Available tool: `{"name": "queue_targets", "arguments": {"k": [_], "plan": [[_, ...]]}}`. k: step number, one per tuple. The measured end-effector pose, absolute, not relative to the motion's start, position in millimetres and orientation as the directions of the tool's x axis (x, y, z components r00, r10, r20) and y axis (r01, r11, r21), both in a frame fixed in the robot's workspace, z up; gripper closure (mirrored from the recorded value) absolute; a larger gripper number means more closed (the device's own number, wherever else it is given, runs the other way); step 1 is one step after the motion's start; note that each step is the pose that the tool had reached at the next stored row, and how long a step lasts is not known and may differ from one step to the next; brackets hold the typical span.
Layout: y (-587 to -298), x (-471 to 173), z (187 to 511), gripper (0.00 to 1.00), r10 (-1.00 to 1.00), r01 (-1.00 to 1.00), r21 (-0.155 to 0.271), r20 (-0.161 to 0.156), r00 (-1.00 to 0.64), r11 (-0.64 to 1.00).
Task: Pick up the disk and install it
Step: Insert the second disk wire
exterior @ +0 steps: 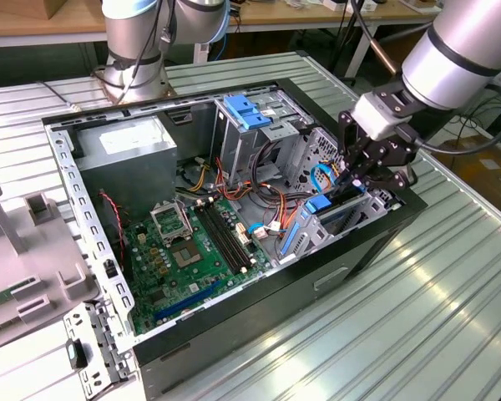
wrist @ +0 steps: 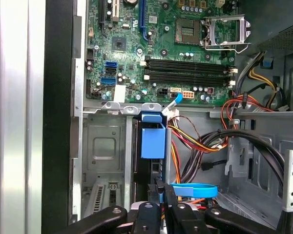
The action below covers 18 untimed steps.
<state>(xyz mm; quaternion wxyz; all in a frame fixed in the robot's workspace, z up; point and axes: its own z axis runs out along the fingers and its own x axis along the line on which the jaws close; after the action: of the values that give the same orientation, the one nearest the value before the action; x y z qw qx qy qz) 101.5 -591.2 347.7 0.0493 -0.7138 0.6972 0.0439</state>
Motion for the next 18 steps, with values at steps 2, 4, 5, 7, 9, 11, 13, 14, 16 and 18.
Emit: {"name": "queue_targets", "arguments": {"k": [2,4,5,7,9,11,13,14,16,18], "plan": [[-591.2,100.7,346.5,0.84,-0.991,-1.000,-0.009,-0.131,0.024,-0.023],[-591.2,99.0,345.4,0.84,-0.991,-1.000,-0.009,-0.132,0.024,-0.023],[-591.4,96.9,344.9,0.84,-0.991,-1.000,-0.009,-0.132,0.024,-0.023],[-591.6,94.9,344.6,0.84,-0.991,-1.000,-0.009,-0.132,0.024,-0.023],[-591.6,94.9,344.5,0.84,-0.991,-1.000,-0.009,-0.132,0.024,-0.023],[-591.7,95.7,344.9,0.84,-0.991,-1.000,-0.009,-0.132,0.024,-0.023],[-591.6,95.9,346.5,0.84,-0.991,-1.000,-0.009,-0.133,0.024,-0.023],[-591.6,96.0,347.8,0.84,-0.991,-1.000,-0.009,-0.134,0.024,-0.023],[-591.7,96.4,349.4,0.84,-0.991,-1.000,-0.009,-0.135,0.024,-0.023],[-591.6,97.9,349.6,0.84,-0.990,-1.000,-0.009,-0.136,0.024,-0.023]]}}
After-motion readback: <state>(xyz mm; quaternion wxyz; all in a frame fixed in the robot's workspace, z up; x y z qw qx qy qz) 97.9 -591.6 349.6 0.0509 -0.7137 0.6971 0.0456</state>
